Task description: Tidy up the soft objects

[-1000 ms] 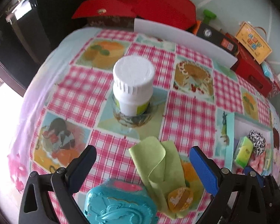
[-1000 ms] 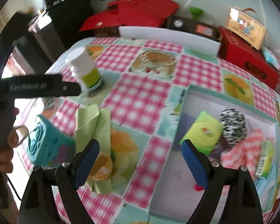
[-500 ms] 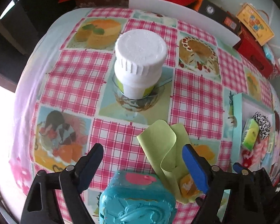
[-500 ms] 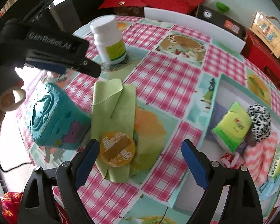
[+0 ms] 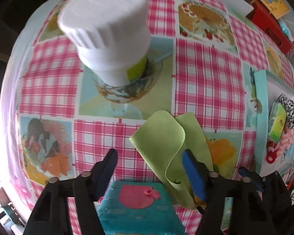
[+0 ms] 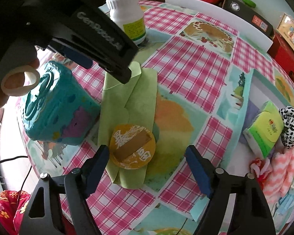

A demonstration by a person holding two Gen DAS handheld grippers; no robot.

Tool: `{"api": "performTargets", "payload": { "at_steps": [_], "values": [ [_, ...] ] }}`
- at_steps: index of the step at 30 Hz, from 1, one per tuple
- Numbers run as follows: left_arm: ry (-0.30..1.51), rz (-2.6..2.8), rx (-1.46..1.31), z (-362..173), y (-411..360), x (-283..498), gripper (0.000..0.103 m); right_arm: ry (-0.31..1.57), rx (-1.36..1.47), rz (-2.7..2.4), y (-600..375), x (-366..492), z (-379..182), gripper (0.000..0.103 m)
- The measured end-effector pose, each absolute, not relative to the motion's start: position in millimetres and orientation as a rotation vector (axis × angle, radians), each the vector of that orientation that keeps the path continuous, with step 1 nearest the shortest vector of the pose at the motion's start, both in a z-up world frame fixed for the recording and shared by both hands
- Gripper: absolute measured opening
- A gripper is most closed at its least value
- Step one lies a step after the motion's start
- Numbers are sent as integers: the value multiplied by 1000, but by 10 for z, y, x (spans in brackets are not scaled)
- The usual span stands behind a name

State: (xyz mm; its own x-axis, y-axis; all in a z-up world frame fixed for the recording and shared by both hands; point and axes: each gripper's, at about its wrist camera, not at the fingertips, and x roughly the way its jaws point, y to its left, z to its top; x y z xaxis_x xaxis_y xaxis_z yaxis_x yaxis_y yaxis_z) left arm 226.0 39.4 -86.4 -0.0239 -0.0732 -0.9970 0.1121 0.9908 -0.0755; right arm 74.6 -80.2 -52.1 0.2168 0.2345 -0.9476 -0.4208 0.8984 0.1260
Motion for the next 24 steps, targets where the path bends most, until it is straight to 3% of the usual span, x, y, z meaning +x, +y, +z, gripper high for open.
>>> {"api": "performTargets", "payload": {
  "at_steps": [3,6,13,18,24],
  "values": [
    [1600,-155,39,-934,381,2261,66,1282,-176,464,-759,738,-573,77],
    [1609,-163,30,-996,369,2268,52,1292,-171,477,-740,718,-612,72],
    [1609,-172,38,-1092,369,2204,47,1291,-164,496,-712,682,-677,66],
    [1606,-184,47,-1113,211,2222,36,1289,-124,522,-769,718,-644,48],
    [1595,-204,38,-1111,166,2165,22,1279,-89,502,-967,785,-642,48]
  ]
}}
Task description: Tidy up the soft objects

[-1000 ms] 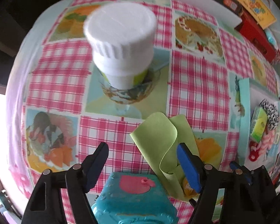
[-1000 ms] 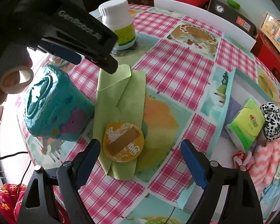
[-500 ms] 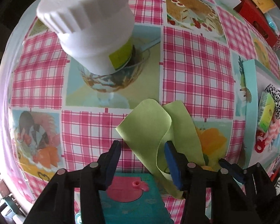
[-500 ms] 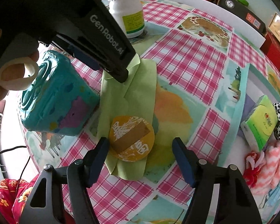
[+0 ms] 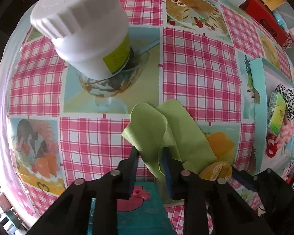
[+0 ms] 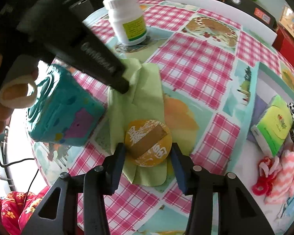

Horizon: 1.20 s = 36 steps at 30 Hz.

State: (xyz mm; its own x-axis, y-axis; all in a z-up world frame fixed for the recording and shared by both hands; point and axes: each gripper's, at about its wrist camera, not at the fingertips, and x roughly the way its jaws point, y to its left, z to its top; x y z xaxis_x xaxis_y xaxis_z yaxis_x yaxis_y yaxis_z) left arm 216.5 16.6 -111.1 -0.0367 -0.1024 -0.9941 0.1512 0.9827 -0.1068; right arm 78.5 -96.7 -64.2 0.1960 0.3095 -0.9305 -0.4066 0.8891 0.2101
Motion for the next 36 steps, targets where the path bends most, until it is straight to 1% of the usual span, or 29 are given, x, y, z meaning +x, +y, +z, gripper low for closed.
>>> {"api": "performTargets", "payload": {
  "at_steps": [6,9,16,21,29,33,36],
  "values": [
    [1571,-219,38,-1057,123,2077,12,1269,-52,457,-1221,844,-640,48],
    [1539,-224,36,-992,109,2051,9,1257,-31,440,-1343,864,-615,48],
    [1448,-223,5,-801,39,1947,8,1223,-15,433,-1568,874,-497,48],
    [1389,-226,-20,-605,0,1862,7,1208,-6,416,-1521,809,-476,48],
    [1292,-208,-72,-267,131,1711,7,1186,15,385,-1548,805,-405,48],
    [1262,-203,-82,-206,162,1689,7,1171,27,365,-1598,806,-362,48],
    [1268,-198,-74,-276,121,1742,7,1164,39,359,-1649,805,-336,48]
  ]
}}
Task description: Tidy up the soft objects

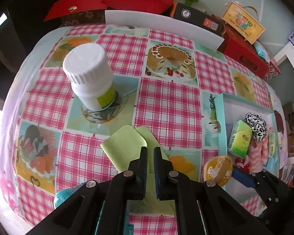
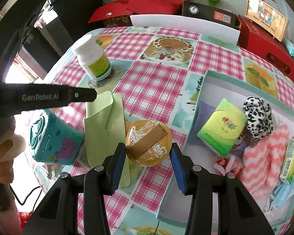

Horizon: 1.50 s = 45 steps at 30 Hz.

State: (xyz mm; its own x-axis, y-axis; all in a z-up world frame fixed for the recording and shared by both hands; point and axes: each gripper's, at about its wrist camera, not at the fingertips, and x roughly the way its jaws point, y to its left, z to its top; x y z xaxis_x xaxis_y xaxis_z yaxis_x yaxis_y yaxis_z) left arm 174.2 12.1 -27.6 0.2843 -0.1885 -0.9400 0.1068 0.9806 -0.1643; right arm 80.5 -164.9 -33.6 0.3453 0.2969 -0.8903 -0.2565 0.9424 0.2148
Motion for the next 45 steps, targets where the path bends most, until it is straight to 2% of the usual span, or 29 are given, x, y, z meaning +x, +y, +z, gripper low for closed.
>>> {"api": "performTargets", "payload": {
  "at_steps": [7,8,10,11,12,21,24,38,40,42,45],
  "values": [
    [1367,-154,15,-396,81,1853,9,1154,67,351,-1743,806,-308,48],
    [1385,-137,45,-413,97,1880,15,1155,72,347,-1759,810,-308,48],
    [1409,-110,72,-444,135,1928,33,1156,81,342,-1790,816,-307,48],
    [1425,-113,69,-460,153,1958,48,1155,84,341,-1802,812,-303,48],
    [1434,-117,58,-474,166,1979,52,1154,86,340,-1811,814,-300,48],
    [1607,-141,96,-813,168,2097,54,1151,93,340,-1839,823,-294,48],
    [1618,-149,124,-864,100,2078,57,1153,96,334,-1855,830,-301,48],
    [1611,-218,252,-1007,-286,1944,57,1120,123,289,-2042,801,-190,48],
    [1595,-225,279,-1018,-396,1891,54,1116,126,285,-2065,797,-178,48],
    [1586,-239,284,-1012,-560,1828,42,1114,130,279,-2082,795,-172,48],
    [1572,-262,295,-988,-669,1779,31,1115,136,270,-2111,792,-169,48]
  ]
}}
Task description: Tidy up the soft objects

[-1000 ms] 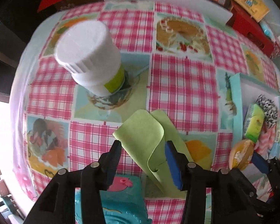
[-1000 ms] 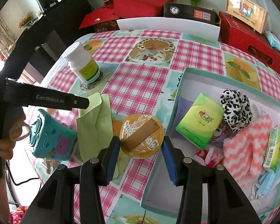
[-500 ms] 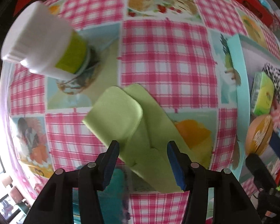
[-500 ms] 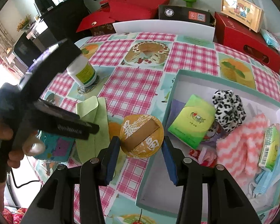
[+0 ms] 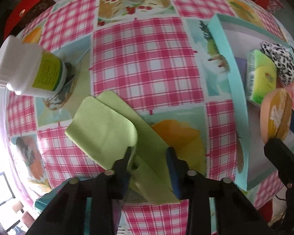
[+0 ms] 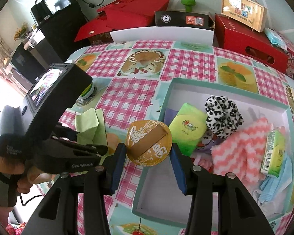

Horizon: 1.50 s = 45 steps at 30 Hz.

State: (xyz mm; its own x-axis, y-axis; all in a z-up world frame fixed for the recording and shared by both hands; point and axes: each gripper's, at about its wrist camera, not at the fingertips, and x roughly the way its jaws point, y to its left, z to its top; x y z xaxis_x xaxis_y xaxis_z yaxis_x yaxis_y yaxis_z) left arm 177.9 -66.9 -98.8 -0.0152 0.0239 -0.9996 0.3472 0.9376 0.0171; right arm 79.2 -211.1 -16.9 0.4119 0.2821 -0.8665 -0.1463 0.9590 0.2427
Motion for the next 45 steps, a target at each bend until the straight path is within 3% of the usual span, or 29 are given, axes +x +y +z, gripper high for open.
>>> {"api": "performTargets", "payload": {
  "at_steps": [9,18,34,45],
  "values": [
    [1533,-293,303,-827,-871,1607,7,1113,146,259,-2154,776,-165,48],
    [1471,-318,201,-573,-768,1403,5,1106,156,237,-2208,747,-130,48],
    [1230,-378,78,463,-621,1032,5,1065,141,189,-2281,531,226,48],
    [1181,-389,4,576,-657,933,5,1068,119,124,-2463,276,389,48]
  ]
}}
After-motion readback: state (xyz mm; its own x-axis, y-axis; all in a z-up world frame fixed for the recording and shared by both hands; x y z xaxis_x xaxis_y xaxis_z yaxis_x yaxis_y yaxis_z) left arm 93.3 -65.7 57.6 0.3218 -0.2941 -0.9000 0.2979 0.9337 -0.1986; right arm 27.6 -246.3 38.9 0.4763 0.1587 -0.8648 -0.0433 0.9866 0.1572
